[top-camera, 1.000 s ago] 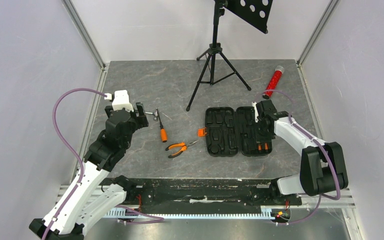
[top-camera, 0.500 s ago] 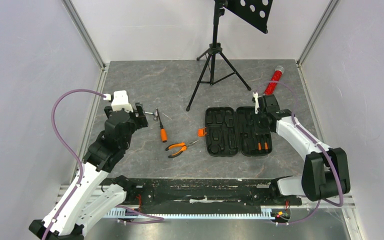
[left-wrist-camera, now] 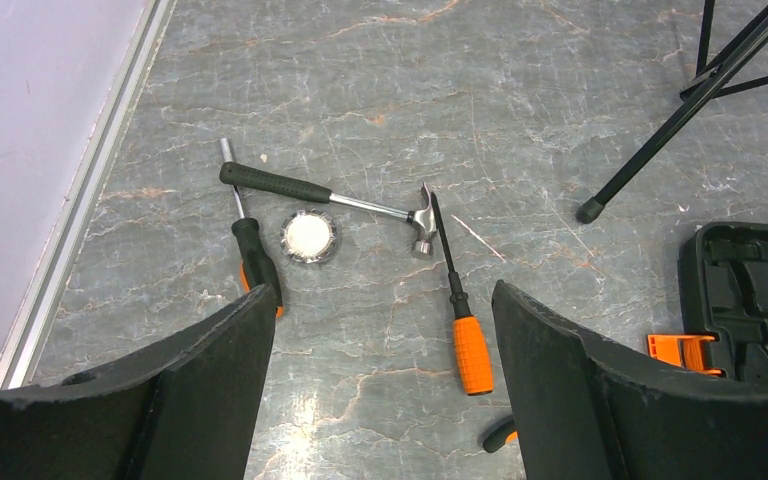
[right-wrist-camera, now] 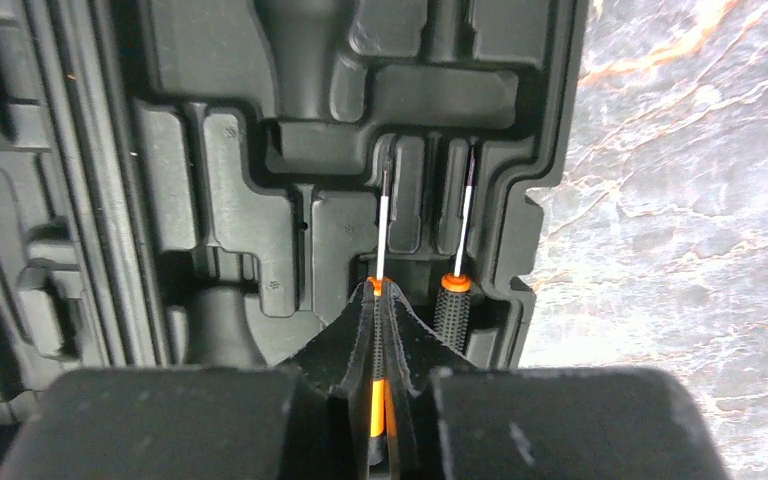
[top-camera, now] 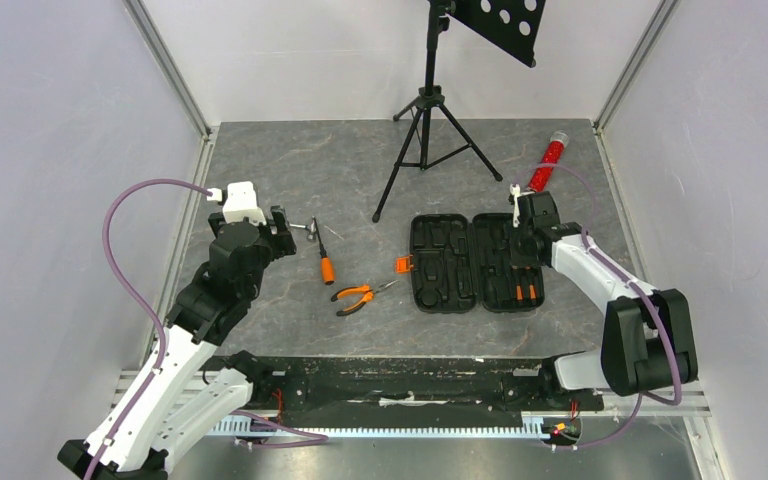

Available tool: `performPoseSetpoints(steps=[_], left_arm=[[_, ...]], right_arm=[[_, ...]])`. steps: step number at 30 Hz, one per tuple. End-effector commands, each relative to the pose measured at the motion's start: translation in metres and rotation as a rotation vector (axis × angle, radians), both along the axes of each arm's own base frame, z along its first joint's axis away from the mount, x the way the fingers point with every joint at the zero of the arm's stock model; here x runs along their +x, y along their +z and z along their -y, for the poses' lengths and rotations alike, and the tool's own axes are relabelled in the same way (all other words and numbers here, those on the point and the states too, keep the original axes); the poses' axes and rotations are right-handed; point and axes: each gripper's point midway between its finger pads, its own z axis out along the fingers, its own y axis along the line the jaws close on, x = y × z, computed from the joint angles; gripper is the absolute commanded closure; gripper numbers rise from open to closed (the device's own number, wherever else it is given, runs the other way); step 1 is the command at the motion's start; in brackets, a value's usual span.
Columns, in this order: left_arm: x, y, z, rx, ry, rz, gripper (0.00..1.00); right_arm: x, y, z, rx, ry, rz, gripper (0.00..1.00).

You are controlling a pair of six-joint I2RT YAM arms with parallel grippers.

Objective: Pack the tool kit

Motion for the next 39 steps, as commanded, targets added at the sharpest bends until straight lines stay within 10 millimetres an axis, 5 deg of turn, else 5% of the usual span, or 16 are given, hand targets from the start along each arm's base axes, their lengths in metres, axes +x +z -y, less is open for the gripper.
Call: performPoseSetpoints(steps=[1, 12, 16, 20, 25, 35, 39], left_arm=[[0.003, 0.011, -0.001, 0.008, -0.002, 0.043, 0.16], [0.003, 0.011, -0.002, 0.009, -0.001, 0.044, 0.16], [0.004, 0.011, -0.001, 0.008, -0.003, 0.042, 0.16], [0.005, 0.009, 0.001, 0.008, -0.009, 0.037, 0.16], [0.006, 0.007, 0.002, 0.009, -0.011, 0.031, 0.16], [0.012, -0.001, 0.022, -0.012, -0.082, -0.048, 0.16], [0.011, -0.006, 0.038, -0.044, -0.145, -0.119, 0.16]], right_arm=[[-0.001, -0.016, 0.004, -0.007, -0.022, -0.019, 0.94], [-0.026, -0.053, 0.012, -0.013, -0.047, -0.145, 1.0], [-0.005, -0.024, 0.0, 0.053, -0.016, -0.037, 1.0], [0.025, 0.034, -0.012, 0.11, 0.016, 0.12, 0.93], [0.038, 0.089, -0.026, 0.184, 0.06, 0.263, 0.78], [0.014, 0.116, -0.038, 0.274, 0.118, 0.407, 0.28], [0.004, 0.118, -0.049, 0.337, 0.157, 0.456, 0.18]])
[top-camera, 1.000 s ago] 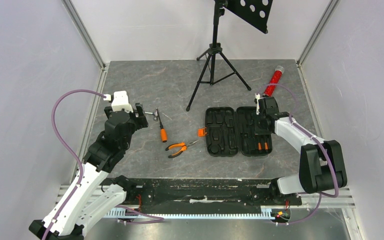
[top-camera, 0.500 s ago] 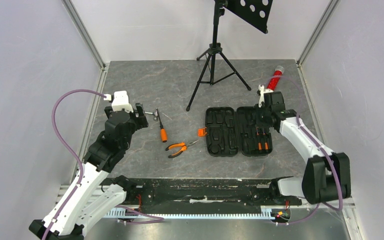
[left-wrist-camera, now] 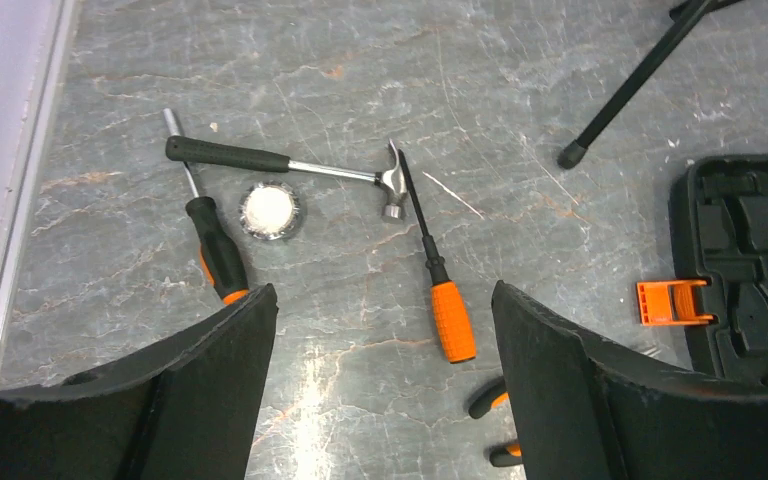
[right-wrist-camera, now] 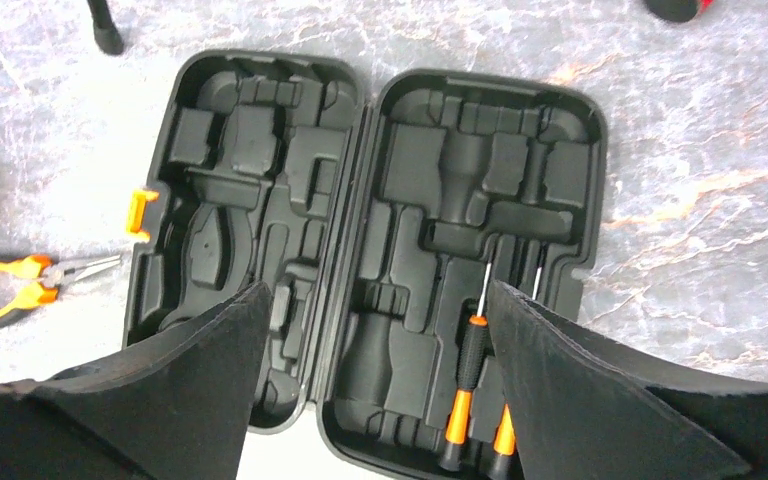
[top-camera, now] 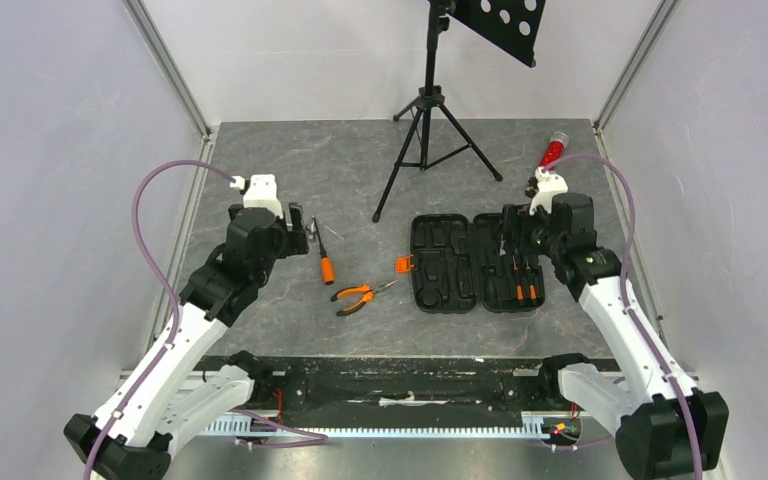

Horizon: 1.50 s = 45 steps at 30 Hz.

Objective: Pack the tool kit

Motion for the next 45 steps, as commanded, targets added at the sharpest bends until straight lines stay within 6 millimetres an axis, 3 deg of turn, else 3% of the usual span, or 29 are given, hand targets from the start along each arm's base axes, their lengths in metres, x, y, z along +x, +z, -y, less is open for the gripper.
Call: performPoseSetpoints(steps=[1, 7, 12, 17, 23, 35, 45], left_arm=[[0.001, 0.01, 0.022, -0.069, -0.078, -0.047, 0.16], [-0.005, -0.026, 0.05, -0.15, -0.147, -0.222, 0.16], [-0.011, -0.052, 0.066, -0.187, -0.163, -0.318, 0.16], [-0.01, -0.081, 0.062, -0.181, -0.086, -0.394, 0.16], [0.002, -0.1, 0.058, -0.195, 0.017, -0.399, 0.17], [0.044, -0.152, 0.063, -0.205, 0.132, -0.461, 0.2], [0.042, -0.207, 0.063, -0.172, 0.166, -0.588, 0.33]], right_arm=[[-0.008, 0.004, -0.017, 0.084, 0.065, 0.075, 0.16], [-0.02, -0.005, -0.037, 0.192, 0.126, 0.14, 0.09], [-0.028, -0.014, -0.042, 0.209, 0.154, 0.15, 0.06], [-0.036, -0.023, -0.047, 0.247, 0.174, 0.168, 0.05], [-0.039, -0.029, -0.049, 0.26, 0.182, 0.2, 0.05], [-0.039, -0.039, -0.055, 0.274, 0.206, 0.214, 0.04], [-0.039, -0.046, -0.06, 0.282, 0.21, 0.202, 0.04]])
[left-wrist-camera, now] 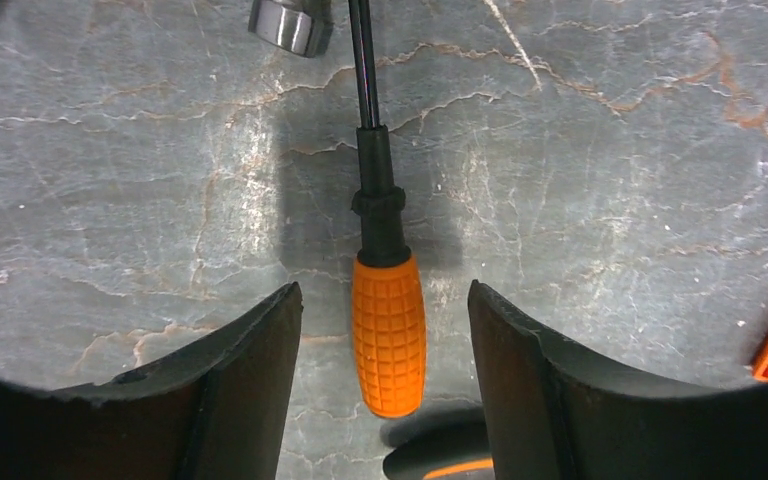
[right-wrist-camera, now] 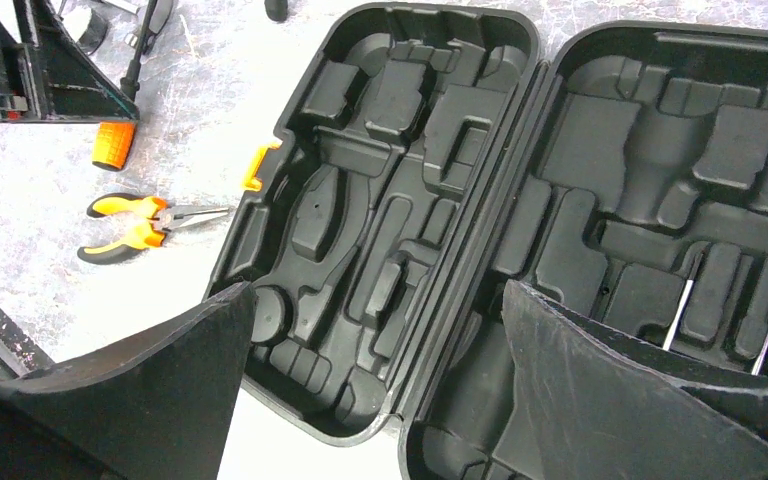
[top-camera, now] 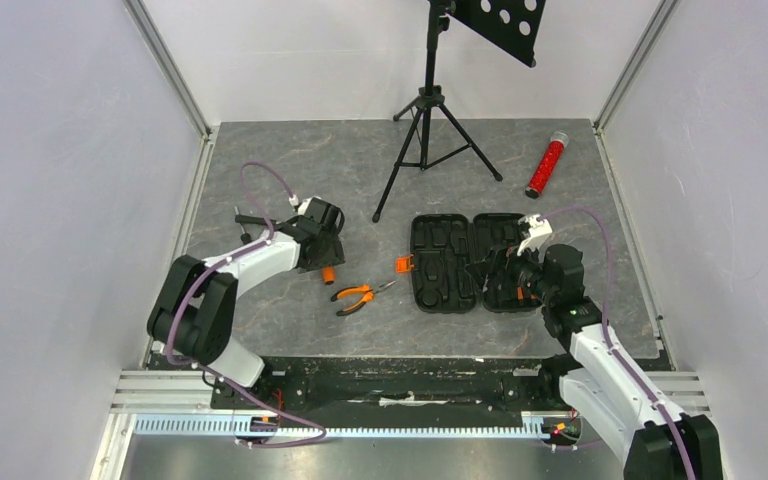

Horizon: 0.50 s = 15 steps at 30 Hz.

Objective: Pack the tool kit

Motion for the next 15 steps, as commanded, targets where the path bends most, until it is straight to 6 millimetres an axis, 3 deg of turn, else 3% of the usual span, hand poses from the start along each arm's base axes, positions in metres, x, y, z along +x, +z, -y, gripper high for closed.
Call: performPoseSetpoints(steps=[1, 5, 9, 15], left_arm=[[0.012, -0.008, 0.005, -0.033, 0.05, 0.023, 0.34], [0.009, -0.012, 0.01, -0.057, 0.036, 0.003, 0.48], [0.01, -0.004, 0.012, -0.069, 0.014, 0.021, 0.72], [0.011, 0.04, 0.031, -0.177, -0.07, 0.116, 0.93]], right_arm=[[0.006, 0.008, -0.003, 0.017, -0.002, 0.039, 0.04], [0.005, 0.005, -0.004, 0.025, -0.001, 0.027, 0.04], [0.004, 0.008, -0.007, 0.048, 0.01, 0.02, 0.04], [0.004, 0.011, -0.008, 0.066, 0.004, 0.021, 0.05]])
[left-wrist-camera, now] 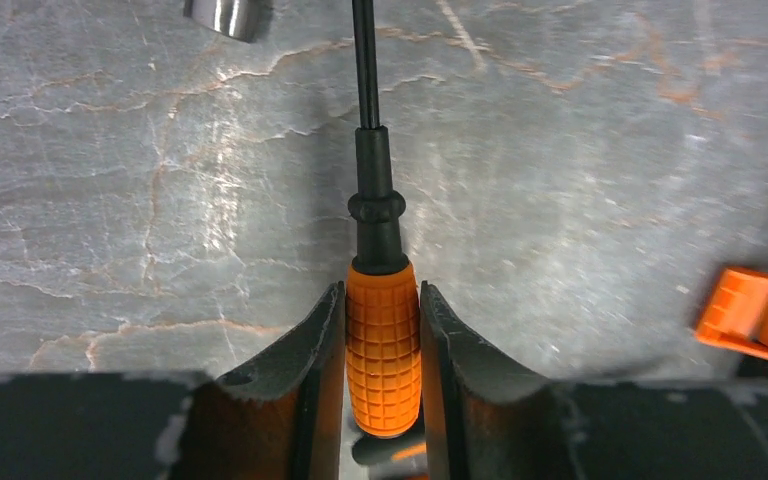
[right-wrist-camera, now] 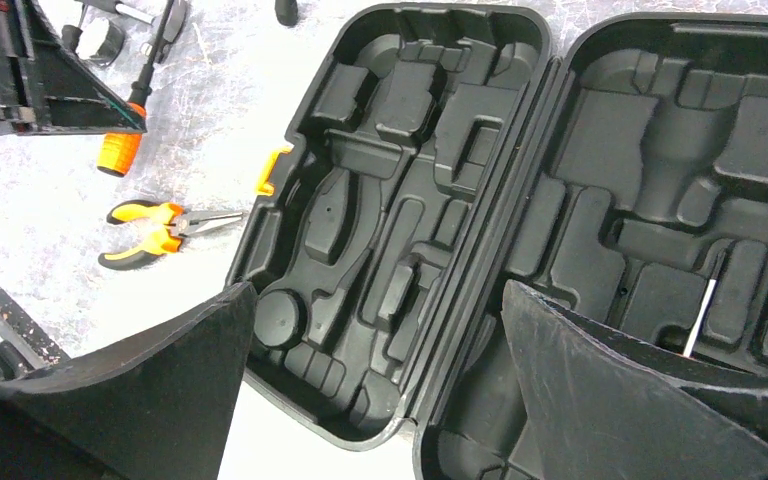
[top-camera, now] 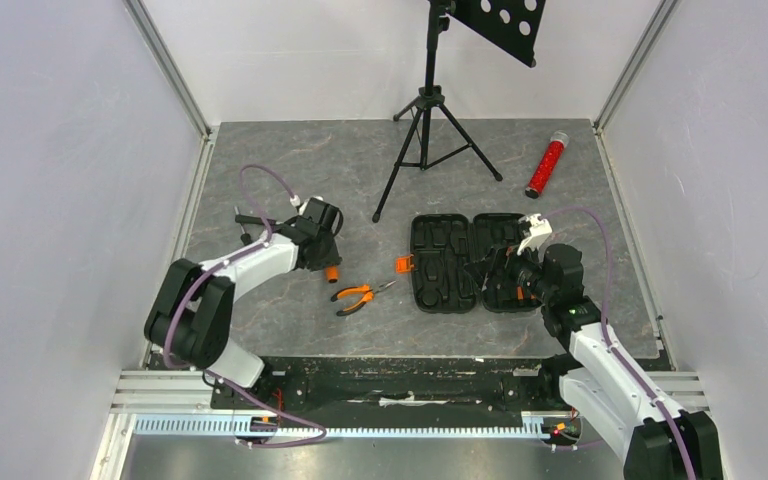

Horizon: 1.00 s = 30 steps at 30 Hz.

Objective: Pack the tool kit

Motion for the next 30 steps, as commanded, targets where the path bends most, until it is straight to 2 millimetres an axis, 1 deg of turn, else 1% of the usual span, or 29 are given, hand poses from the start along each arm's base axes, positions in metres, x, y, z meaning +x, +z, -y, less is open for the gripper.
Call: performPoseSetpoints(steps=[1, 3, 7, 12, 16, 18, 21, 23, 27, 30], left_arm=[[0.011, 0.055, 0.025, -0.147, -0.075, 0.156, 0.93], [0.009, 0.076, 0.037, -0.212, -0.125, 0.209, 0.97], [-0.003, 0.117, 0.065, -0.394, -0.219, 0.304, 0.98], [-0.031, 0.158, 0.106, -0.607, -0.346, 0.382, 0.98], [-0.056, 0.186, 0.142, -0.714, -0.463, 0.443, 0.98], [-0.067, 0.197, 0.157, -0.773, -0.505, 0.457, 0.98], [-0.08, 0.209, 0.175, -0.859, -0.544, 0.469, 0.98], [-0.088, 0.213, 0.185, -0.894, -0.572, 0.467, 0.98], [-0.099, 0.209, 0.198, -0.907, -0.609, 0.44, 0.98], [-0.108, 0.208, 0.206, -0.921, -0.634, 0.427, 0.98]], right_arm=[[0.004, 0.012, -0.004, 0.032, 0.004, 0.04, 0.05], [0.003, 0.013, -0.006, 0.046, 0.01, 0.031, 0.06], [0.0, 0.024, -0.014, 0.108, 0.031, 0.032, 0.07], [-0.004, 0.045, -0.029, 0.199, 0.066, 0.047, 0.12], [-0.012, 0.065, -0.051, 0.266, 0.126, 0.066, 0.17], [-0.017, 0.075, -0.063, 0.299, 0.153, 0.072, 0.2], [-0.023, 0.088, -0.078, 0.359, 0.186, 0.077, 0.24], [-0.025, 0.095, -0.084, 0.399, 0.2, 0.076, 0.25], [-0.028, 0.113, -0.092, 0.469, 0.221, 0.106, 0.27], [-0.029, 0.123, -0.096, 0.508, 0.237, 0.117, 0.29]])
